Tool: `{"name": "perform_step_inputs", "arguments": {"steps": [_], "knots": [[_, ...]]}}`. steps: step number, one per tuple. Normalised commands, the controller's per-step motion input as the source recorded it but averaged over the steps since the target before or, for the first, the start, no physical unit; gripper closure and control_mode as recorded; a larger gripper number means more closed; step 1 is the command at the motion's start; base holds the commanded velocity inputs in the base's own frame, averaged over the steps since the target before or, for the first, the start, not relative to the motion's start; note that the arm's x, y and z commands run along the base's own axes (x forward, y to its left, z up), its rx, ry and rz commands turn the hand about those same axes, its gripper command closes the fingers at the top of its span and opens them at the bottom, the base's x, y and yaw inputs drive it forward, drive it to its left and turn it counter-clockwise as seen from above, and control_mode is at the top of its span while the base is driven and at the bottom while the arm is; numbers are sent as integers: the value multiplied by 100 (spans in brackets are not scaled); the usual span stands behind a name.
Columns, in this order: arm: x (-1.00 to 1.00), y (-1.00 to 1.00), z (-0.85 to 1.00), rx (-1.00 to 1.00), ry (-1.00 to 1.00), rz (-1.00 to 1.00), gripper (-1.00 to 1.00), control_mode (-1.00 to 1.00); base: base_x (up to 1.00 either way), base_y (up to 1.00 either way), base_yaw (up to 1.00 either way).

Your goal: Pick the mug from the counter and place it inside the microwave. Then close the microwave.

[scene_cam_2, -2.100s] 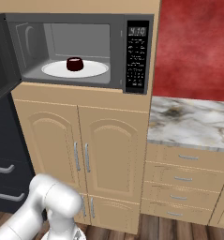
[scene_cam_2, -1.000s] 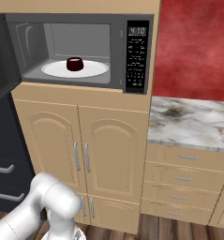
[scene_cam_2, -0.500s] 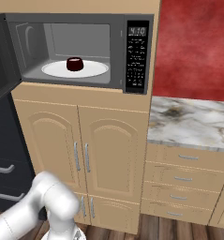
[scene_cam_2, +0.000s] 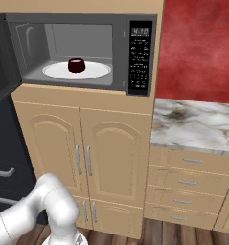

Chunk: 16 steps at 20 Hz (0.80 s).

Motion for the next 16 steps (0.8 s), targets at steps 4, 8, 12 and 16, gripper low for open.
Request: {"name": "perform_step_inputs", "arguments": {"steps": [4,8,12,16], "knots": [[10,7,-8,0,0,3,-100,-100,0,0,0],[21,0,-4,0,0,6,-100,-100,0,0,0],[33,0,-14,0,0,4,-100,-100,0,0,0],[35,0,-22,0,0,1,-100,-100,0,0,0]]}}
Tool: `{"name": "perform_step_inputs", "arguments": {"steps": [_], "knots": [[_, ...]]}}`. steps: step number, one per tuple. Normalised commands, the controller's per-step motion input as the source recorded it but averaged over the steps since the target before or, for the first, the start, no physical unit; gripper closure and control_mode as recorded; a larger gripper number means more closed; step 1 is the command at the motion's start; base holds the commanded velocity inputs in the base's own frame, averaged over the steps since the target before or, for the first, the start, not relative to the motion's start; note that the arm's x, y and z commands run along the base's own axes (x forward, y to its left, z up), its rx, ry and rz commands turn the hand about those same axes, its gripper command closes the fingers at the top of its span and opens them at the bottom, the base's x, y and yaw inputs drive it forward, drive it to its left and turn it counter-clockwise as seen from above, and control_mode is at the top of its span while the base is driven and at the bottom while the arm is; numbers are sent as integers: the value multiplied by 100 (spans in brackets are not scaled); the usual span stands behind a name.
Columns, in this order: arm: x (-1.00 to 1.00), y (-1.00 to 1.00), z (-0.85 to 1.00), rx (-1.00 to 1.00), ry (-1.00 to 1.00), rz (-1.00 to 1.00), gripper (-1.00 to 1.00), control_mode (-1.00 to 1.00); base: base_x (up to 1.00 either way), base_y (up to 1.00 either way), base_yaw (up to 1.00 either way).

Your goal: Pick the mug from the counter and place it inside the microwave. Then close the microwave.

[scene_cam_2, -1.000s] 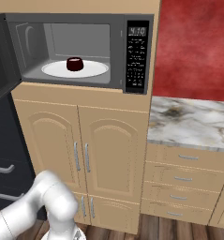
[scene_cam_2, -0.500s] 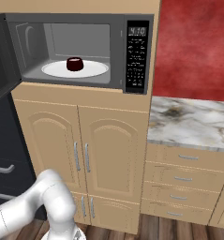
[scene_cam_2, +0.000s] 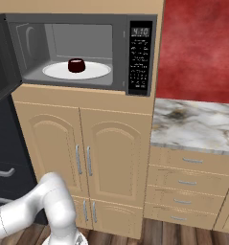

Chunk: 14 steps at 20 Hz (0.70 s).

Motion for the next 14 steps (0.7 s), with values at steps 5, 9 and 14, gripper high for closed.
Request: {"name": "perform_step_inputs", "arguments": {"steps": [5,9,14], "knots": [[23,5,-5,0,0,0,-100,-100,0,0,0],[34,2,-1,0,0,0,-100,-100,0,0,0],[27,18,-10,0,1,1,-100,-100,0,0,0]]}}
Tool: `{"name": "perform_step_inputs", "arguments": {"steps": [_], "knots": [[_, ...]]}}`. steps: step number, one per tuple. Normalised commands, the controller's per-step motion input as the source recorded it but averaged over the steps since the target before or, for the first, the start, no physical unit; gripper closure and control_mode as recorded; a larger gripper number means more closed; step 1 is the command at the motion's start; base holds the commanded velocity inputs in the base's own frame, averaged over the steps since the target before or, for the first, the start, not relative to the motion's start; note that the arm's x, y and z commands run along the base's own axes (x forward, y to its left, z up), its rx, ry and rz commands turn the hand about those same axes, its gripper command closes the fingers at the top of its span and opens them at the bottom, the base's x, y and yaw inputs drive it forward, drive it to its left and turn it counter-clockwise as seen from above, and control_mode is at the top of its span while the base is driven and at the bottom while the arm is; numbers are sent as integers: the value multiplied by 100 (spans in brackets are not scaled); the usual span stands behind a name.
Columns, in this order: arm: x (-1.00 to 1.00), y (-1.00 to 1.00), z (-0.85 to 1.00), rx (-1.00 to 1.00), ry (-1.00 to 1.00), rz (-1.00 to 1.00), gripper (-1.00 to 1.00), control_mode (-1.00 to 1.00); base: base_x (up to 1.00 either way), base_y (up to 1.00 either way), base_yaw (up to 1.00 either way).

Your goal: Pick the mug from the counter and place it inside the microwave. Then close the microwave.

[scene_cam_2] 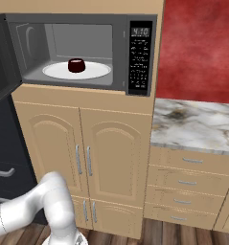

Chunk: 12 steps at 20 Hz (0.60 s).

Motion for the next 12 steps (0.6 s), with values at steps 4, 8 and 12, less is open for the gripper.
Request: {"name": "perform_step_inputs", "arguments": {"steps": [4,8,12], "knots": [[28,8,-1,0,2,0,-100,-100,0,0,0],[13,0,1,0,1,0,-100,-100,0,0,0],[-10,-12,21,3,-6,0,-100,-100,0,0,0]]}}
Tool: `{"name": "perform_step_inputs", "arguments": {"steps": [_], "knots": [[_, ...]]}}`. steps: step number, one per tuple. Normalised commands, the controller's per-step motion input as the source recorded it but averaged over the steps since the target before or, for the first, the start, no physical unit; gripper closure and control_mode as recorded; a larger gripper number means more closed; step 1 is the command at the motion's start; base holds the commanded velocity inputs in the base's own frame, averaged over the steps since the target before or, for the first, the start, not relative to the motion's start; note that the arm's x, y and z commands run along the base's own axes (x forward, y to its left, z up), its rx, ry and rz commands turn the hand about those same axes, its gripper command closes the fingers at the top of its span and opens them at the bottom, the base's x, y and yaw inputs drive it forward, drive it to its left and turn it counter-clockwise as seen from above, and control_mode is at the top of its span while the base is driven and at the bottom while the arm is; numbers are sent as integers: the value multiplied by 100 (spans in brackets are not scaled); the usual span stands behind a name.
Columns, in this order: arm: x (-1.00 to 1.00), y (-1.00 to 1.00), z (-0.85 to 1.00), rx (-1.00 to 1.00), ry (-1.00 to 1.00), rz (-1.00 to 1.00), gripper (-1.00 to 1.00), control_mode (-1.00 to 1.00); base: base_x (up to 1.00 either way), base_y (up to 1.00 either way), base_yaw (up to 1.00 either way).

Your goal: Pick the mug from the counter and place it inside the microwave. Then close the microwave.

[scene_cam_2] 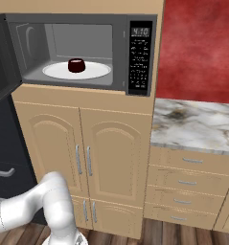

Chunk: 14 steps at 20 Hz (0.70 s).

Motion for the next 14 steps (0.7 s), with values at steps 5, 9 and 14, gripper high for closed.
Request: {"name": "perform_step_inputs", "arguments": {"steps": [5,9,14], "knots": [[-23,-34,34,6,-10,0,-100,-100,0,0,0],[-23,-46,32,4,-4,0,-100,-100,0,0,0],[-10,-52,26,0,0,0,-100,-100,0,0,0]]}}
